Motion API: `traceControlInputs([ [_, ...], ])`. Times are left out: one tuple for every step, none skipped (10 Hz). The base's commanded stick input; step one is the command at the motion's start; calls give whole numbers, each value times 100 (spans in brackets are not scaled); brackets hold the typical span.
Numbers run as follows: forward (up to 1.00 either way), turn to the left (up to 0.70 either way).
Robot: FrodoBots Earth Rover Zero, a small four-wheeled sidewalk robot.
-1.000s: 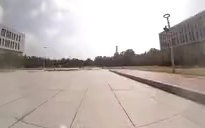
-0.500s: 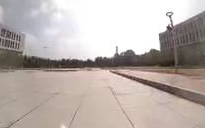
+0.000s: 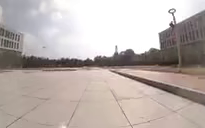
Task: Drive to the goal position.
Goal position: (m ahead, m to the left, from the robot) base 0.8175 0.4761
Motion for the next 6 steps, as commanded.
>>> traceControlInputs([
  [70,35],
  [70,35],
  [70,35],
  [70,35],
  [70,35],
  [70,35],
])
